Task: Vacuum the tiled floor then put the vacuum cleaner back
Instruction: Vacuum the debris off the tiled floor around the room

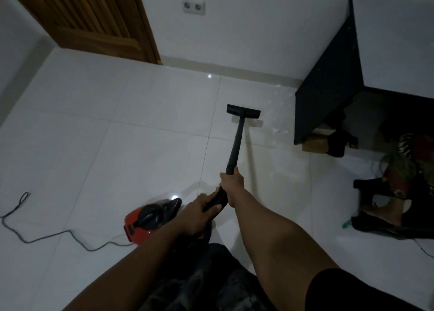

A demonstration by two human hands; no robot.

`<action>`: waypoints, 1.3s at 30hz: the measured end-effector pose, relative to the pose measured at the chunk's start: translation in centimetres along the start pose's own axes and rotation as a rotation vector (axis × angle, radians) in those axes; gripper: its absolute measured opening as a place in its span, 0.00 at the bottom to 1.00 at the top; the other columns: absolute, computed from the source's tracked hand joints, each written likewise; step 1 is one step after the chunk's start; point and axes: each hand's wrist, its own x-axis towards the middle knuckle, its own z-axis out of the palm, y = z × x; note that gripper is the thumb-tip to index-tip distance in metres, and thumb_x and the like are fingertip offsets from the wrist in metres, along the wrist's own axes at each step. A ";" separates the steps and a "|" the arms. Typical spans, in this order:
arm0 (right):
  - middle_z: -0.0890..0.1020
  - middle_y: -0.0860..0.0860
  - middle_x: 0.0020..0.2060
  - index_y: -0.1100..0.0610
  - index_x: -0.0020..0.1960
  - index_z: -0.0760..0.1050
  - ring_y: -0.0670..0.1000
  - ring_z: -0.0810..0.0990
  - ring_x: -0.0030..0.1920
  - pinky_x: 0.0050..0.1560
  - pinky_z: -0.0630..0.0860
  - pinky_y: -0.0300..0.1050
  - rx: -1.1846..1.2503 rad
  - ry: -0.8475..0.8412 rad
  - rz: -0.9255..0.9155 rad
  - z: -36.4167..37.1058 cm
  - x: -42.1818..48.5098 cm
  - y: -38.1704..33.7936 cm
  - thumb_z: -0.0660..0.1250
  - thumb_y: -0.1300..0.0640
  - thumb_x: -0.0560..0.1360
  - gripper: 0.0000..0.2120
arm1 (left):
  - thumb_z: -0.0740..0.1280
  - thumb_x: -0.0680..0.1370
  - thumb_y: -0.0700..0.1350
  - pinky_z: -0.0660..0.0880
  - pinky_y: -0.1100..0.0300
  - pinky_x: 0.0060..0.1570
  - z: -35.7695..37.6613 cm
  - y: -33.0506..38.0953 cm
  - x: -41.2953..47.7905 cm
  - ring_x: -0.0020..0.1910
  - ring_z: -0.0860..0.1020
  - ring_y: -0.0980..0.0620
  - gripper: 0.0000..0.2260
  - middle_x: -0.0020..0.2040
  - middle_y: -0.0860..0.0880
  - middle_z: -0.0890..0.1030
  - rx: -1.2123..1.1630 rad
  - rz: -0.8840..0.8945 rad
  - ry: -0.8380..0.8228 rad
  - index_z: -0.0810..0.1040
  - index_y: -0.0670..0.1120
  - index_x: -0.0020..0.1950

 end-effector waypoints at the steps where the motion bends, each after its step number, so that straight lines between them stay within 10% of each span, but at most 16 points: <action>1: 0.81 0.61 0.63 0.45 0.83 0.60 0.56 0.80 0.47 0.60 0.83 0.62 -0.021 -0.004 -0.010 -0.7 -1.5 2.3 0.65 0.58 0.82 0.32 | 0.60 0.82 0.59 0.75 0.62 0.58 1.9 -1.0 -2.0 0.58 0.79 0.54 0.23 0.68 0.54 0.75 0.009 0.023 0.001 0.57 0.72 0.75; 7: 0.77 0.57 0.53 0.46 0.83 0.60 0.58 0.77 0.48 0.61 0.81 0.65 -0.017 -0.038 0.028 -4.6 -9.3 15.1 0.65 0.58 0.82 0.31 | 0.60 0.83 0.59 0.76 0.59 0.58 10.7 -5.3 -12.9 0.53 0.77 0.57 0.26 0.62 0.51 0.79 0.031 -0.027 -0.063 0.56 0.64 0.80; 14: 0.81 0.60 0.59 0.49 0.80 0.64 0.60 0.82 0.55 0.61 0.82 0.63 -0.008 0.011 0.056 -5.9 -17.1 26.8 0.65 0.55 0.83 0.27 | 0.63 0.80 0.61 0.77 0.57 0.28 16.8 -10.2 -23.1 0.35 0.79 0.49 0.25 0.45 0.43 0.81 -0.038 -0.151 -0.112 0.59 0.71 0.75; 39: 0.81 0.53 0.45 0.52 0.79 0.68 0.51 0.80 0.39 0.31 0.75 0.41 0.060 0.074 0.233 -10.1 -40.8 64.5 0.61 0.54 0.86 0.22 | 0.62 0.83 0.55 0.70 0.72 0.27 36.0 -27.4 -54.2 0.28 0.78 0.65 0.20 0.35 0.57 0.80 0.082 -0.094 -0.385 0.73 0.51 0.73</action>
